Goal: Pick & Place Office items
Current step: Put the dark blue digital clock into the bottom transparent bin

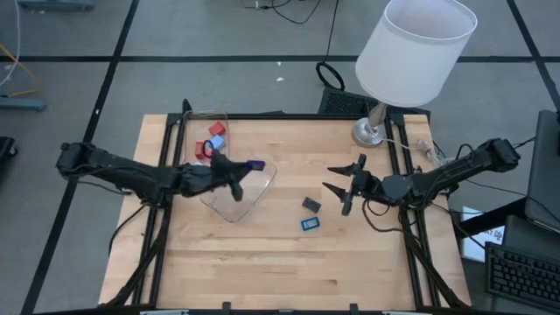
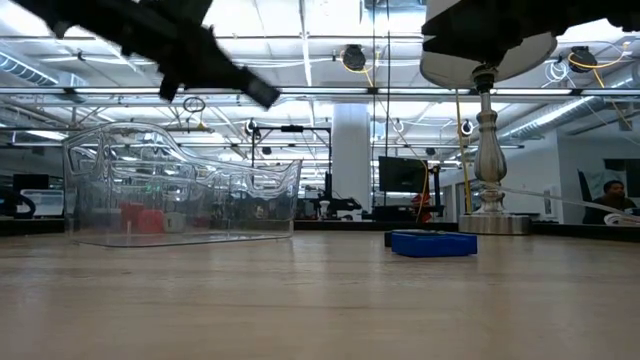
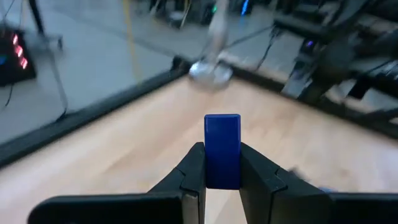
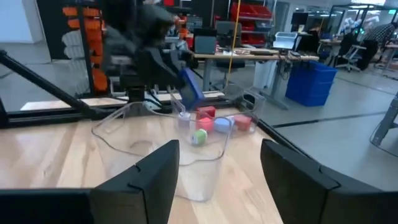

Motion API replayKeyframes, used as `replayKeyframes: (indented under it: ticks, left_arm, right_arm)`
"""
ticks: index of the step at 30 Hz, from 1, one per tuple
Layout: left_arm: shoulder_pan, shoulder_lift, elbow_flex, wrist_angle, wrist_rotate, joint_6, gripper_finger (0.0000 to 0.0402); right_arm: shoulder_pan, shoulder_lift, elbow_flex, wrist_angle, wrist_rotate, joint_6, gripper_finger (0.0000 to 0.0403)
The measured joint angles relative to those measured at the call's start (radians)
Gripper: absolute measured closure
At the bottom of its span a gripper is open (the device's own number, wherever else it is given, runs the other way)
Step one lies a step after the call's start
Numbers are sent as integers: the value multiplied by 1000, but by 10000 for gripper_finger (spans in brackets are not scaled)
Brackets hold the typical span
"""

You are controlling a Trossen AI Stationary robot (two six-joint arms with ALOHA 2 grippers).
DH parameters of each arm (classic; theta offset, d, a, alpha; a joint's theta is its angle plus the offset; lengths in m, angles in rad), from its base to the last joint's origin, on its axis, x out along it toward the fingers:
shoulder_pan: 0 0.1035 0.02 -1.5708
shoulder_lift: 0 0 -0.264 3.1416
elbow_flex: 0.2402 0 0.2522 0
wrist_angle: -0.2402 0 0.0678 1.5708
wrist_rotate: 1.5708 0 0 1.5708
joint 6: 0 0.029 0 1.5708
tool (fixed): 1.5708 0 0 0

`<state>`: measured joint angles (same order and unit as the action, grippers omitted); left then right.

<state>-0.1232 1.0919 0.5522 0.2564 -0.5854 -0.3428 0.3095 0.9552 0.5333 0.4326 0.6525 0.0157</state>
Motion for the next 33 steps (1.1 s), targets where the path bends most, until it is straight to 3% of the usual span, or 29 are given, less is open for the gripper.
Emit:
replayKeyframes:
  ticks: [4,12,18,27,33]
  left_arm:
    - [77,-72,-77,-123,48,-130,338]
    - [201,-19,-135,-123,242,-274,340]
    - [235,52,-133,-116,270,-317,326]
    - [254,67,-135,-116,342,-326,331]
    - [253,67,-136,-98,339,-313,303]
  right_arm:
    - [-4,-3,-21,52,1,-13,188]
    - [-33,-3,-32,78,3,-26,188]
    - [-40,-3,-32,68,1,-27,188]
    - [-40,-3,-32,52,1,-27,188]
    - [-40,-3,-32,54,1,-27,188]
